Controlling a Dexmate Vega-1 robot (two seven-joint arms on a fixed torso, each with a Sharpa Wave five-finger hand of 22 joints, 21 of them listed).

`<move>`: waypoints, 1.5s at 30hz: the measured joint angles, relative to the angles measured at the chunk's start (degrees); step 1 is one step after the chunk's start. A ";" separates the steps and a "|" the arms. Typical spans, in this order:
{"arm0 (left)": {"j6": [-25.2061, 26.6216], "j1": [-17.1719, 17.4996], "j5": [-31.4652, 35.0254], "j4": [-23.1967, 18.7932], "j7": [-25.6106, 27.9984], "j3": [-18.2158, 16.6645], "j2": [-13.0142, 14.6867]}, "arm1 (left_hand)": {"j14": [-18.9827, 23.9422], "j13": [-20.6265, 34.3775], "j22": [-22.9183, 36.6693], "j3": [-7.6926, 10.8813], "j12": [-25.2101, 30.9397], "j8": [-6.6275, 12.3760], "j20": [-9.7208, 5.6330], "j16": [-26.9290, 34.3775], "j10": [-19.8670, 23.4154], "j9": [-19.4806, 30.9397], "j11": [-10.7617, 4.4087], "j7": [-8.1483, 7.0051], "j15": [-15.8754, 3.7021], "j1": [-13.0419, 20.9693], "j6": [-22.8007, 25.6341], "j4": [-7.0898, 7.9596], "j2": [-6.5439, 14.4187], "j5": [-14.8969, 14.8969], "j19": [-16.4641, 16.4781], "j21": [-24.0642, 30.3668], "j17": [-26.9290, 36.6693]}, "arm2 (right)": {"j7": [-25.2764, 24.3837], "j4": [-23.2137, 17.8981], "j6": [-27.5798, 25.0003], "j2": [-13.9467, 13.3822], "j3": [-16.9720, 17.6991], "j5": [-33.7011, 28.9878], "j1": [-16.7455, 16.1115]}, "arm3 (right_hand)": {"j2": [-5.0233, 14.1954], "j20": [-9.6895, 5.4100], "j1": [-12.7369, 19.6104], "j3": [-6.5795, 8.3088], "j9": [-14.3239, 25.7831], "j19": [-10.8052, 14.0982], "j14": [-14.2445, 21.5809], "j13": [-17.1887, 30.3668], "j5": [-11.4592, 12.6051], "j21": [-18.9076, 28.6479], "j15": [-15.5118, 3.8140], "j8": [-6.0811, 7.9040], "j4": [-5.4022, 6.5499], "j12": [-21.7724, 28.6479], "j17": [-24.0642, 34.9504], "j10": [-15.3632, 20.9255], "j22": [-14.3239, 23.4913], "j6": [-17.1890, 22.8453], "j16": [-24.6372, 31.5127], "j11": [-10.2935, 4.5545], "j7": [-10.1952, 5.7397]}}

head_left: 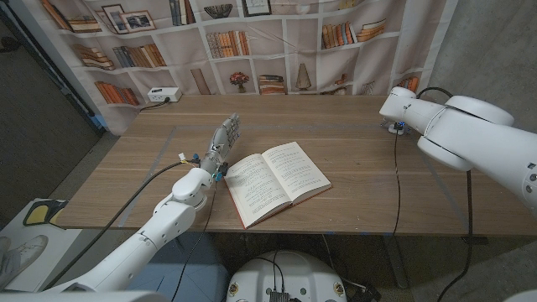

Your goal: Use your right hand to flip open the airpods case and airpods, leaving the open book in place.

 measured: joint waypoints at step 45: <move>-0.46 0.51 -0.26 -0.31 -0.15 -0.29 0.14 | 0.00 0.00 0.00 -0.23 0.00 0.00 0.00 0.00 0.00 0.00 0.00 0.00 0.00 0.00 0.00 0.24 0.00 0.00 0.00 0.00 0.00 | 0.50 -3.00 -2.12 -0.87 -0.85 -0.58 -1.08 | 0.75 -0.25 0.75 0.72 0.01 0.67 1.38 1.48 0.00 0.00 0.09 0.22 -0.38 2.22 0.01 1.68 0.00 0.00 0.00 -1.11 0.00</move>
